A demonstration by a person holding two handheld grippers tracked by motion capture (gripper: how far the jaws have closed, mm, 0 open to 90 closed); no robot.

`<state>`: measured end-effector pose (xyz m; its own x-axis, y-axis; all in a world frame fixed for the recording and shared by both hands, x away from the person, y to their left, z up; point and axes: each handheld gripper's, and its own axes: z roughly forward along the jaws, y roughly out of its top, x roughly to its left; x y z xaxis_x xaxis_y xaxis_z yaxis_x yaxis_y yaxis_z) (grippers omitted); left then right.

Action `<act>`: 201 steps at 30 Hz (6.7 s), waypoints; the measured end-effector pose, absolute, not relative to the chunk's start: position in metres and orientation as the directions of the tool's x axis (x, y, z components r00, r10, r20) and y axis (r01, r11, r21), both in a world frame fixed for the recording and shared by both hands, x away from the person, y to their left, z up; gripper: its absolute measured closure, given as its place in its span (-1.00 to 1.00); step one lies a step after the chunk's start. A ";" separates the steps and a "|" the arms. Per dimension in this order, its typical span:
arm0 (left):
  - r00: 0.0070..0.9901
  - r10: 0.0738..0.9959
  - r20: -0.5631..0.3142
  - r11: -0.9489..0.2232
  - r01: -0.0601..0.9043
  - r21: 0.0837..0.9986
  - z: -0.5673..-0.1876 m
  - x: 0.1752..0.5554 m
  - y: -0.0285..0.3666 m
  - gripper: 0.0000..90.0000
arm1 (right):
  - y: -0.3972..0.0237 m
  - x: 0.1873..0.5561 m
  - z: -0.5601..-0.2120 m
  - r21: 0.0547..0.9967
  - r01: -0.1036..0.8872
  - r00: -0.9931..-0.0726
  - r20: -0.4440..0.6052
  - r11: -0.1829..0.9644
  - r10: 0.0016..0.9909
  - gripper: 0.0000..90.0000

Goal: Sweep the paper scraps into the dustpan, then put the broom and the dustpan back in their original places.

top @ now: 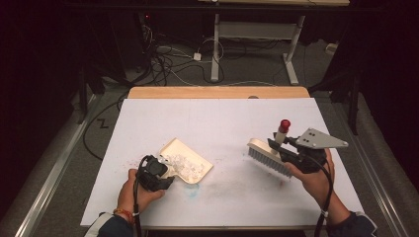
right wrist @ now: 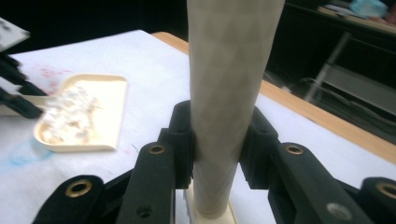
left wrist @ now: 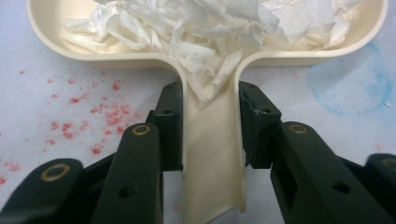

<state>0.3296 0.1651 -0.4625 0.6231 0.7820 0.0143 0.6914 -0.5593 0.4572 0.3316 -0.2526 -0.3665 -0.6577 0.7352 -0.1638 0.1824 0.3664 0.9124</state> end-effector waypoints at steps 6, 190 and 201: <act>0.626 0.780 0.021 -0.566 0.690 0.452 -0.462 0.330 0.163 0.41 | -0.260 0.336 -0.375 0.907 0.211 -0.603 -0.172 0.364 0.779 0.56; 0.648 0.720 0.247 -0.557 0.328 0.763 -0.465 0.287 0.171 -0.60 | -0.260 0.325 -0.377 0.899 0.126 -0.560 -0.285 0.419 0.778 -0.52; 0.654 0.714 0.250 -0.565 0.327 0.758 -0.465 0.288 0.170 -0.61 | -0.277 0.311 -0.388 0.897 0.130 -0.543 -0.292 0.422 0.787 -0.51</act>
